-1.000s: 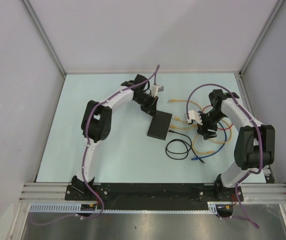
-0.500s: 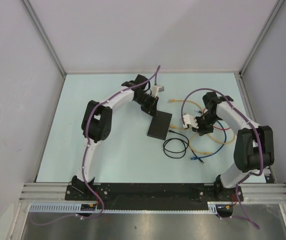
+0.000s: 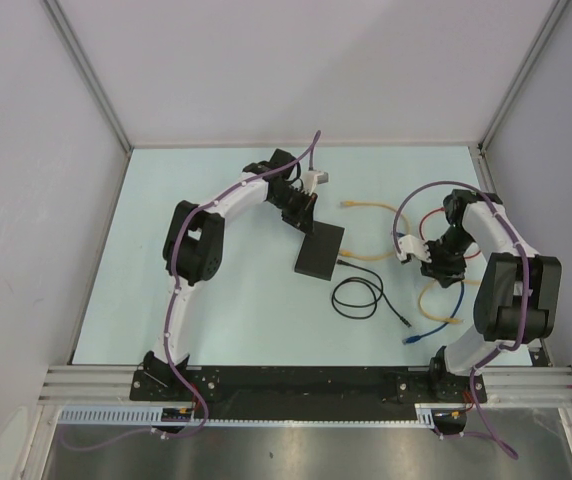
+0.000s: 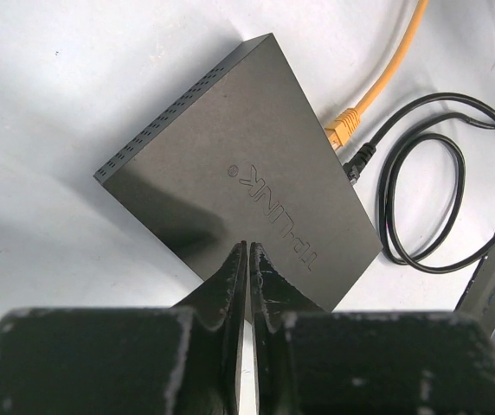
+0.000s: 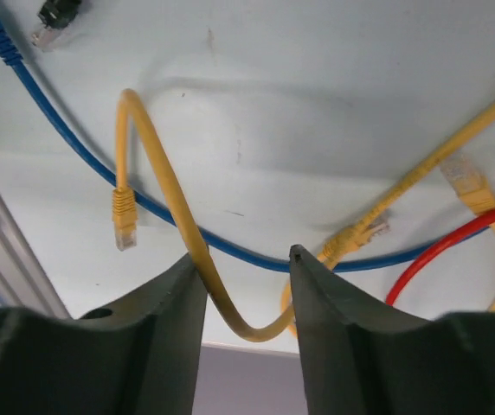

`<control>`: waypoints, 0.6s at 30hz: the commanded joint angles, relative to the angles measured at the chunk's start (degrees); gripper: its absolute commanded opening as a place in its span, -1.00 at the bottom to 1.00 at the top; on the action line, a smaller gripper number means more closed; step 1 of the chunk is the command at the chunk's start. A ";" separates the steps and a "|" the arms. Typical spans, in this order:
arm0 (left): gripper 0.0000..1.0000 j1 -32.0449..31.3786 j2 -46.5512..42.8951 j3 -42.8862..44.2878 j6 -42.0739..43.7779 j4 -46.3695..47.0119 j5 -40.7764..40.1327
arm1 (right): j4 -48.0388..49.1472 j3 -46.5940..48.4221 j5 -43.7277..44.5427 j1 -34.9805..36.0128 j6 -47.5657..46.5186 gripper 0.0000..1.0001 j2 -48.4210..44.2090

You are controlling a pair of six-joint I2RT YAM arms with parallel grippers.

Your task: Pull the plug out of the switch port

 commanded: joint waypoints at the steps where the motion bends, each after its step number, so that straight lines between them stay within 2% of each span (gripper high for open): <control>1: -0.82 -0.36 -1.46 0.46 -0.23 0.88 1.16 | 2.30 0.41 -2.00 0.73 1.46 0.06 -2.96; 2: -0.82 -0.36 -1.55 0.46 -0.32 0.88 1.16 | 2.92 0.50 -2.81 1.34 1.82 0.19 -3.58; 5: -0.80 -0.27 -1.64 0.81 -0.23 0.79 1.34 | 4.59 0.67 -4.57 2.05 3.05 0.33 -6.39; 12: -0.61 0.17 -2.52 1.96 -1.11 0.18 1.95 | 7.41 3.57 -4.13 -0.23 4.98 0.40 -9.83; 18: -0.42 1.40 -4.98 1.78 -3.57 0.53 3.19 | 8.72 8.05 -6.41 -1.73 12.44 0.41 -11.32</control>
